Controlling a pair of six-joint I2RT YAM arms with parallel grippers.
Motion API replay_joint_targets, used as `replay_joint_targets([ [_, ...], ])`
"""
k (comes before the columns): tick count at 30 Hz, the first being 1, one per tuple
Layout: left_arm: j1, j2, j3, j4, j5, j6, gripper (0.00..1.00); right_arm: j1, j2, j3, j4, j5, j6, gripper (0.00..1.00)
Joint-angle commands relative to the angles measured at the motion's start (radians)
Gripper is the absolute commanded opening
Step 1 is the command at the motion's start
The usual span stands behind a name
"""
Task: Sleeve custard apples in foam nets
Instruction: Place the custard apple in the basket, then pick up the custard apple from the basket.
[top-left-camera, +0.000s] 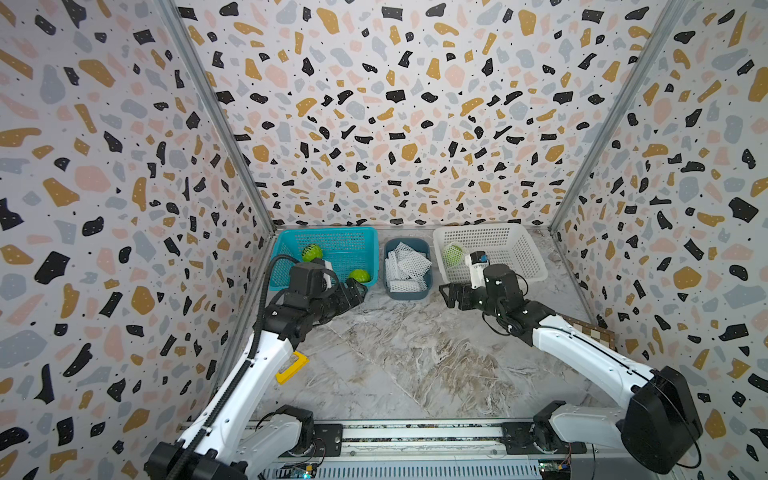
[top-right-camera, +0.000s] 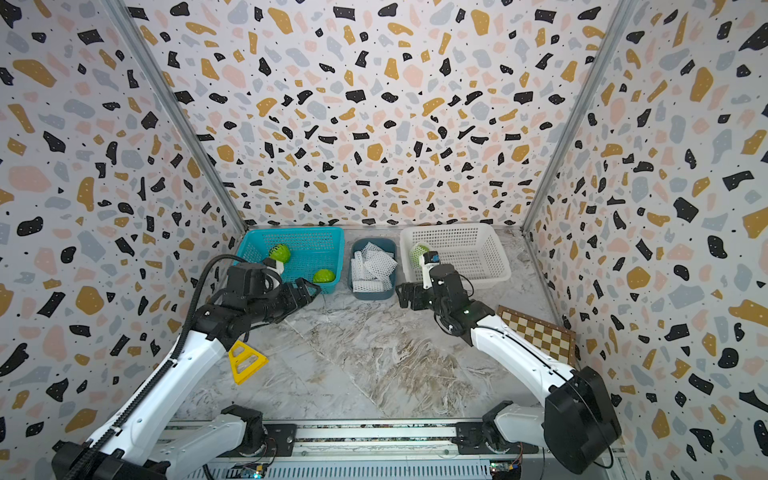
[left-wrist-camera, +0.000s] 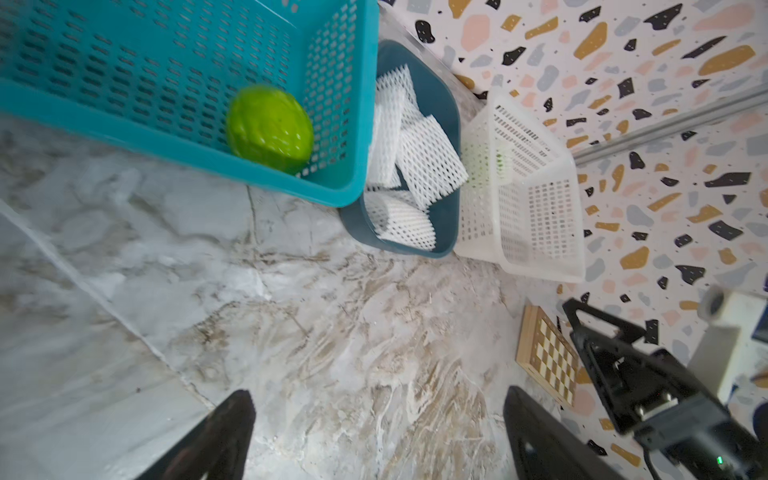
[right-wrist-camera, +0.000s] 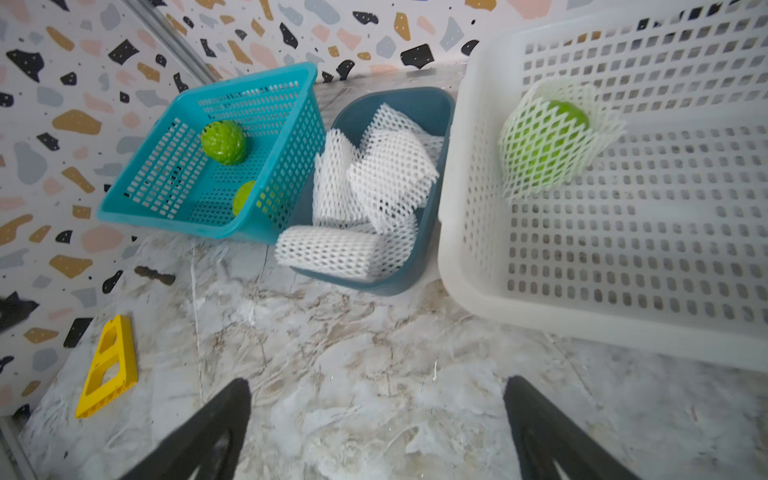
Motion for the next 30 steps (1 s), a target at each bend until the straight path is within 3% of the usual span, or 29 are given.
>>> replay_joint_targets([
  [1, 0.044, 0.09, 0.102, -0.038, -0.042, 0.069, 0.92, 0.066, -0.063, -0.046, 0.017, 0.018, -0.012, 0.97],
  [7, 0.086, 0.33, 0.288, -0.087, -0.092, 0.133, 0.91, 0.147, -0.104, -0.126, 0.018, 0.02, -0.024, 0.97],
  [16, 0.116, 0.714, 0.573, -0.216, -0.032, 0.201, 0.9, 0.163, -0.162, -0.189, 0.02, 0.003, -0.014, 0.97],
  [30, 0.114, 1.049, 0.847, -0.35, 0.012, 0.236, 0.9, 0.167, -0.188, -0.216, 0.015, 0.023, -0.008, 0.97],
])
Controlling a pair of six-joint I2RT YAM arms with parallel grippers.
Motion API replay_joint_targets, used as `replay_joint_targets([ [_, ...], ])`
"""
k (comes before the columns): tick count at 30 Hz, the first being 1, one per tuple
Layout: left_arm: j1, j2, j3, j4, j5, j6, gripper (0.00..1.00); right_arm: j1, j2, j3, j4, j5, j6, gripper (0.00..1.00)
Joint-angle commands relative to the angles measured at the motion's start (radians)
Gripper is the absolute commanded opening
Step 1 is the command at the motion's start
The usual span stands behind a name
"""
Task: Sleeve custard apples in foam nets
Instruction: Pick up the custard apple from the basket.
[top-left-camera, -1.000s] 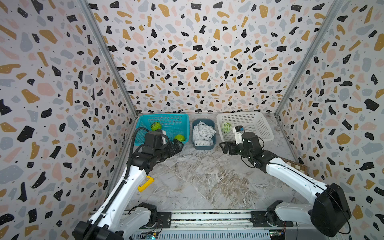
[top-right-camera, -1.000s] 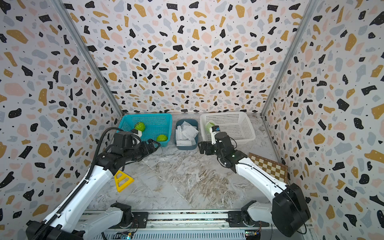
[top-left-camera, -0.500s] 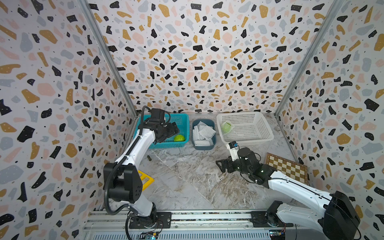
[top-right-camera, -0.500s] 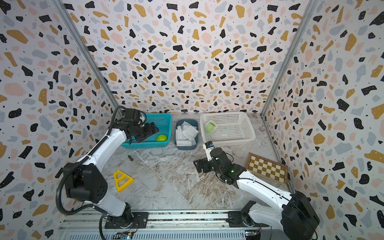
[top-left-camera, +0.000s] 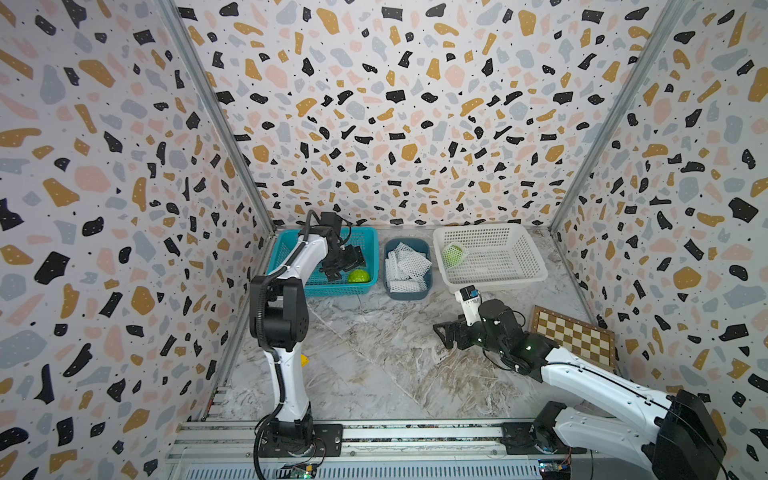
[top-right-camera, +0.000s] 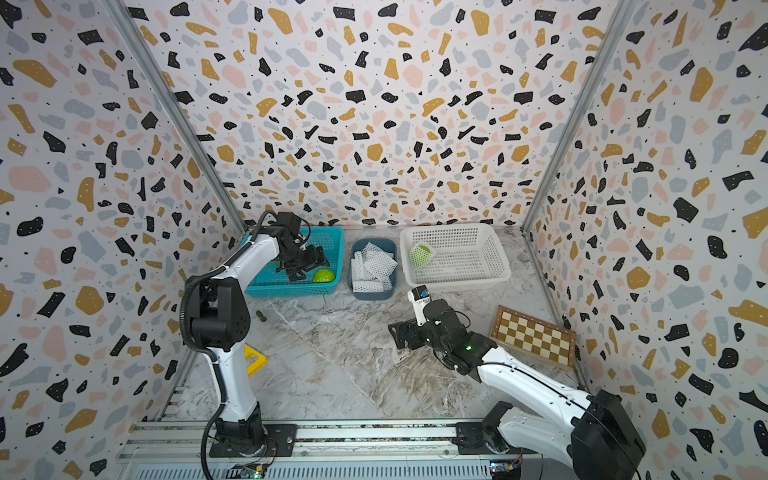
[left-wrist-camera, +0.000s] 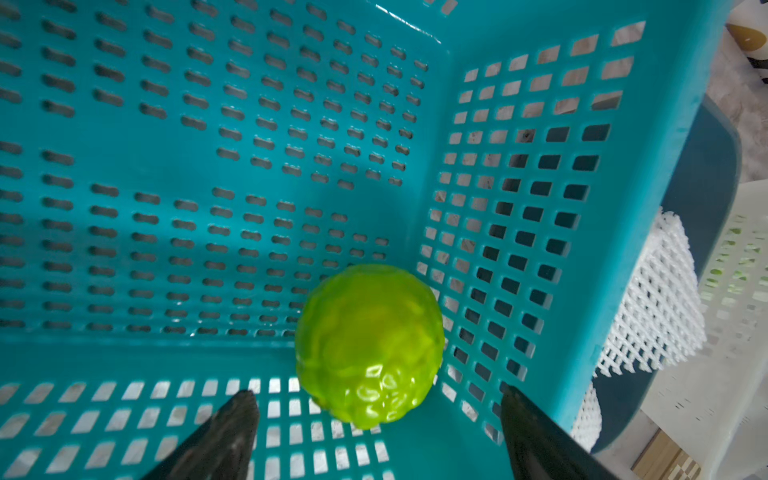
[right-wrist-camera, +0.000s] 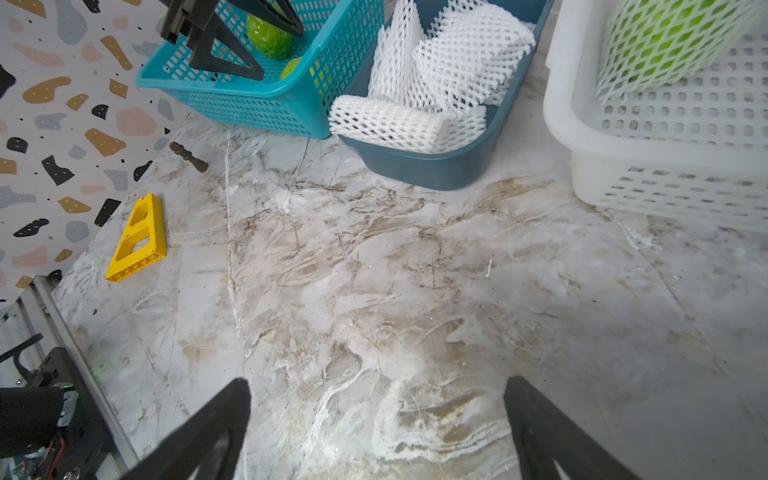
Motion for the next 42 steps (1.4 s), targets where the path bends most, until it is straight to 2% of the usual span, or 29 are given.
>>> replay_joint_targets([
  [1, 0.003, 0.043, 0.051, -0.065, 0.022, 0.027, 0.9, 0.005, -0.025, 0.0, -0.001, 0.016, 0.001, 0.97],
  [16, 0.0, 0.136, 0.076, -0.063, 0.057, 0.02, 0.8, 0.005, 0.0, 0.0, 0.013, 0.03, 0.002, 0.97],
  [23, 0.0, 0.14, 0.067, -0.045, 0.079, 0.023, 0.63, 0.005, 0.011, 0.002, 0.014, 0.037, 0.004, 0.97],
  [25, 0.002, 0.127, 0.069, -0.042, 0.083, 0.024, 0.57, 0.005, 0.016, 0.006, 0.011, 0.035, 0.005, 0.97],
  [28, 0.006, 0.091, 0.071, -0.041, 0.075, 0.028, 0.55, 0.005, 0.017, 0.008, 0.011, 0.037, 0.007, 0.97],
  [42, 0.04, -0.202, 0.039, -0.011, 0.082, 0.028, 0.54, 0.005, -0.009, 0.019, 0.003, 0.05, -0.004, 0.97],
])
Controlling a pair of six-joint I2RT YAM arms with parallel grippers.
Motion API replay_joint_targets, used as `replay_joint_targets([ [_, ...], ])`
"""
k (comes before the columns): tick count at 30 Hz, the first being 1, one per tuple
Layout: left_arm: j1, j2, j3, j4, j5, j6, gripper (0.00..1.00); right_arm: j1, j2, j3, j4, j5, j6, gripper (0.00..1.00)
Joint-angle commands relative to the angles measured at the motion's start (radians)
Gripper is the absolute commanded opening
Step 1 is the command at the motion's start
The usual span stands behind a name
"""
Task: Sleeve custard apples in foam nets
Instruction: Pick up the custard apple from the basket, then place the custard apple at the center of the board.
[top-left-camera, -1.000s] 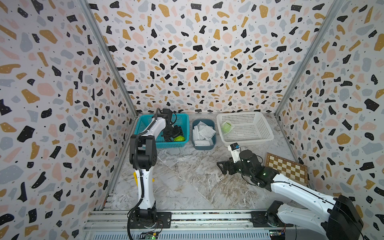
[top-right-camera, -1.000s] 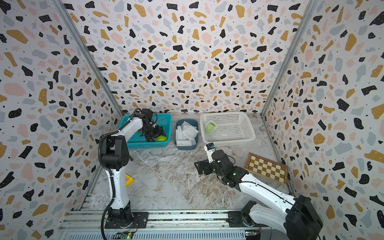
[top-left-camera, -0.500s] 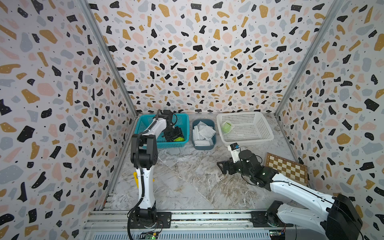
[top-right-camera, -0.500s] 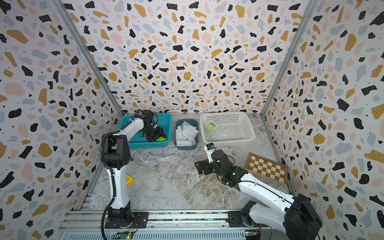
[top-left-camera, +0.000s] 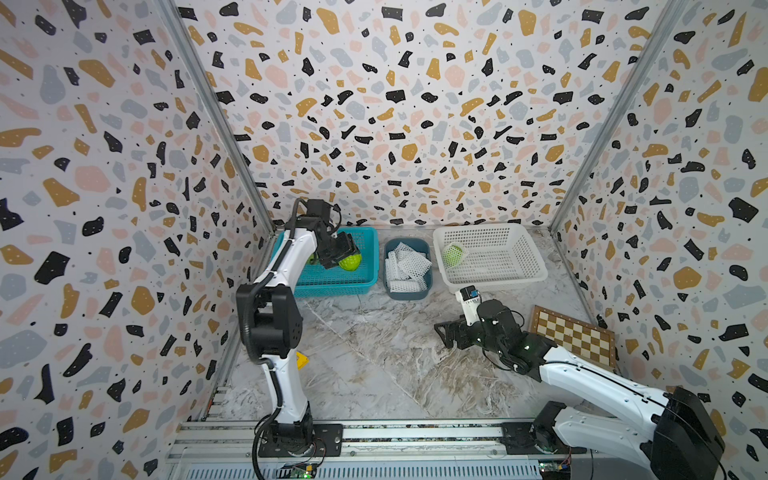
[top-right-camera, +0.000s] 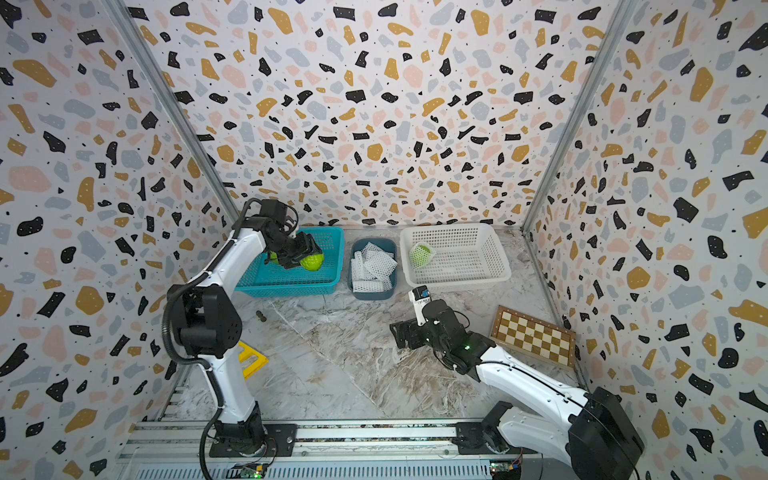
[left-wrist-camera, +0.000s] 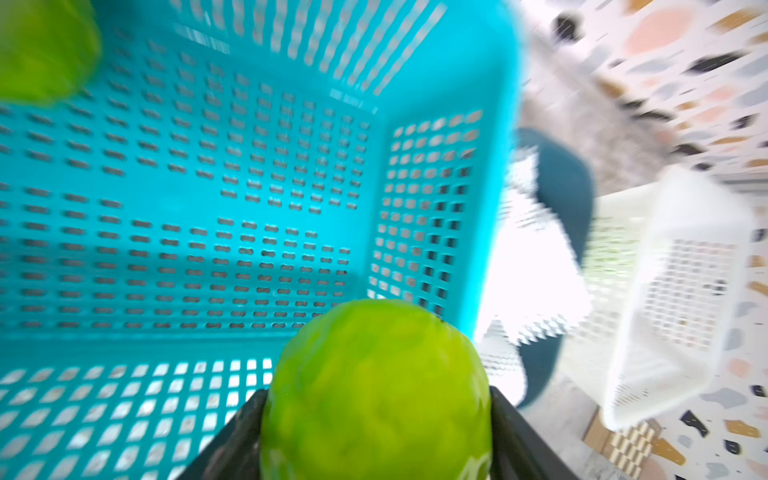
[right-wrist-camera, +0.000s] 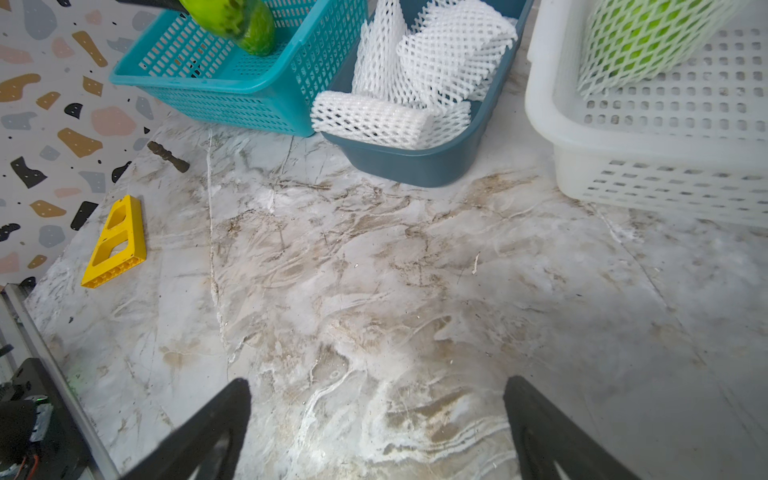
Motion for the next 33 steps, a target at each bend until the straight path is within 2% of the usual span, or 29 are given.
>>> replay_joint_targets([
  [1, 0.002, -0.064, -0.014, 0.016, 0.023, 0.011, 0.54, 0.005, -0.024, 0.021, 0.0, 0.012, -0.009, 0.97],
  [11, -0.001, -0.292, -0.218, 0.139, 0.195, -0.071, 0.53, 0.005, -0.091, 0.047, 0.018, -0.012, -0.075, 0.97],
  [21, -0.067, -0.555, -0.524, 0.187, 0.235, -0.071, 0.54, 0.006, -0.177, 0.008, 0.04, -0.079, -0.107, 0.97],
  [27, -0.176, -0.669, -0.698, 0.195, 0.143, -0.071, 0.54, 0.006, -0.291, -0.077, 0.049, -0.149, -0.106, 0.97],
  [33, -0.352, -0.669, -0.791, 0.228, -0.031, -0.094, 0.53, 0.008, -0.357, -0.144, 0.015, -0.133, -0.087, 0.97],
])
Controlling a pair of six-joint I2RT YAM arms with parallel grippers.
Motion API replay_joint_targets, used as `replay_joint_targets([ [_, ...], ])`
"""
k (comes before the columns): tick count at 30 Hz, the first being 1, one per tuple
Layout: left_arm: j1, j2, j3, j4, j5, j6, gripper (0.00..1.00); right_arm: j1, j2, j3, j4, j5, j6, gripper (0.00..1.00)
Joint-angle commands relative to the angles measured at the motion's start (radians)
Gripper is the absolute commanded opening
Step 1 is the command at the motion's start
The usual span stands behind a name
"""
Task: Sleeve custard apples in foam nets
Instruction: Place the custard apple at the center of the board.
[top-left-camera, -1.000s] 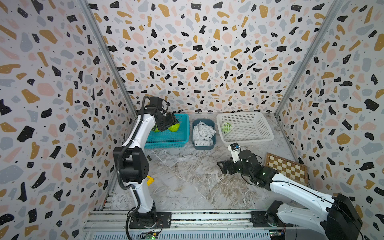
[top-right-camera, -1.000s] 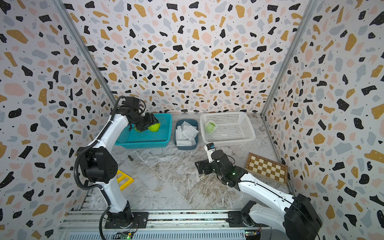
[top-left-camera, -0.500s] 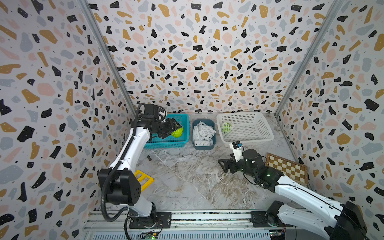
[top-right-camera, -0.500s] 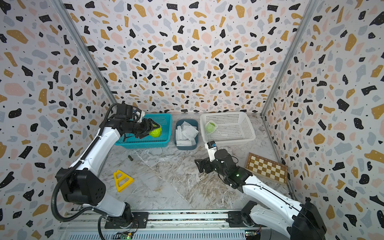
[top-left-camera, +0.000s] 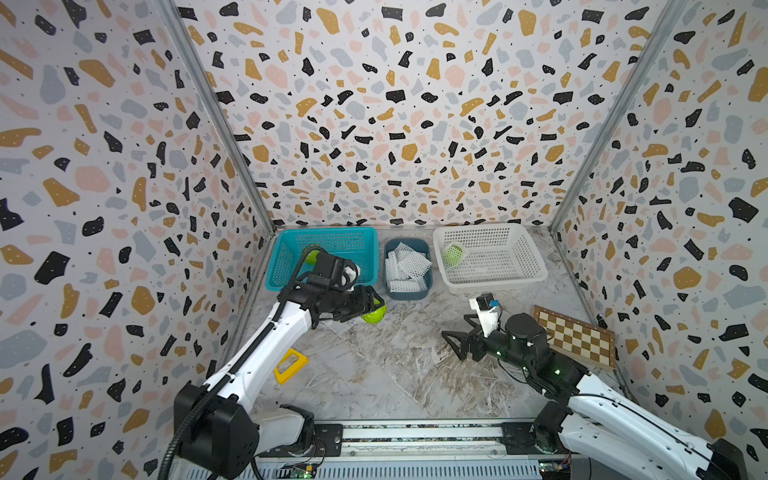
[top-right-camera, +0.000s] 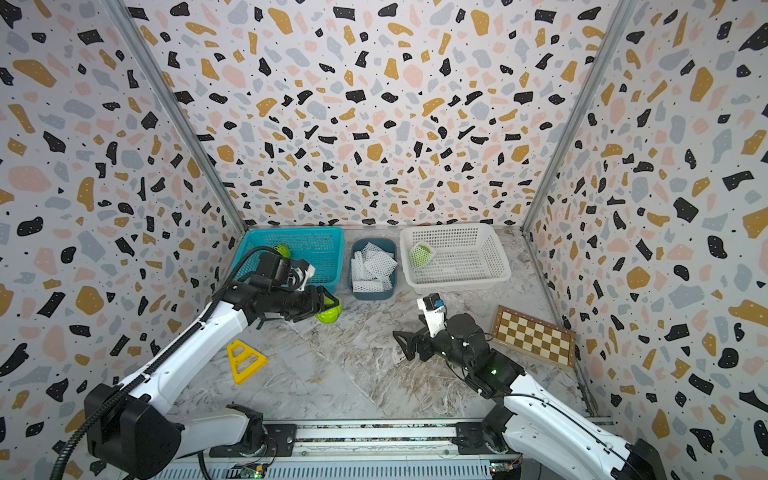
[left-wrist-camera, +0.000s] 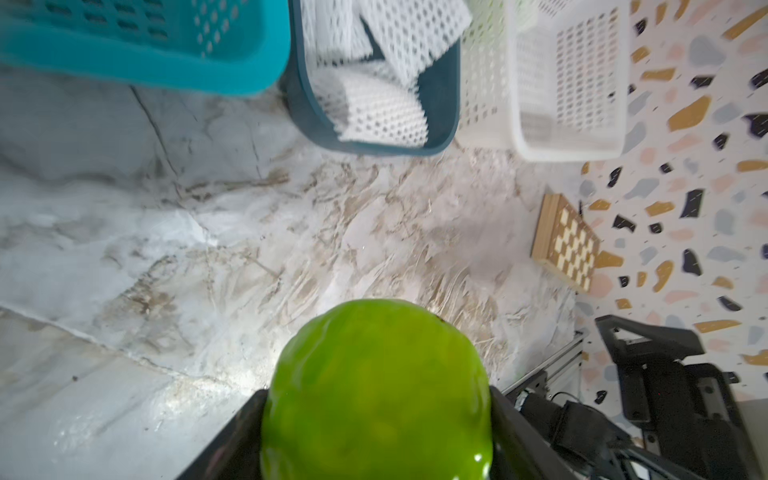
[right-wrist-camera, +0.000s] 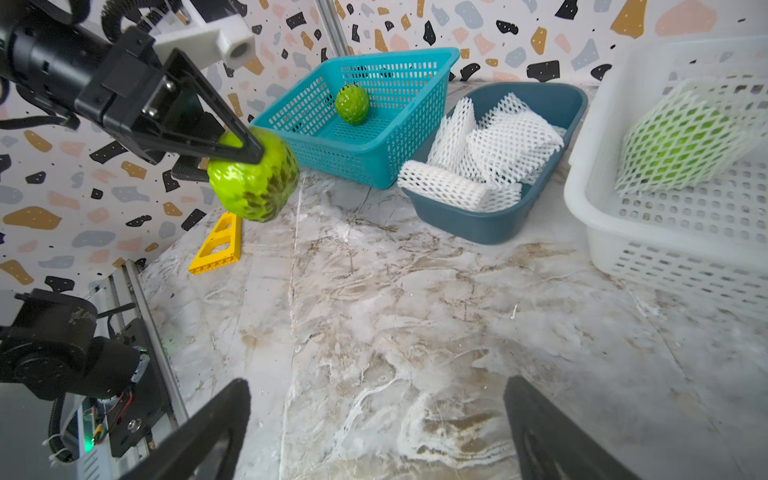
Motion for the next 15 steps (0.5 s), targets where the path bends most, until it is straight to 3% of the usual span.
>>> replay_joint_targets([
  [1, -0.088, 0.016, -0.016, 0.049, -0.146, -0.011, 0.54, 0.006, -0.031, -0.021, -0.026, -0.001, 0.013, 0.97],
  [15, -0.326, 0.344, 0.139, -0.009, -0.453, 0.038, 0.55, 0.005, -0.107, -0.074, -0.055, 0.081, 0.043, 0.97],
])
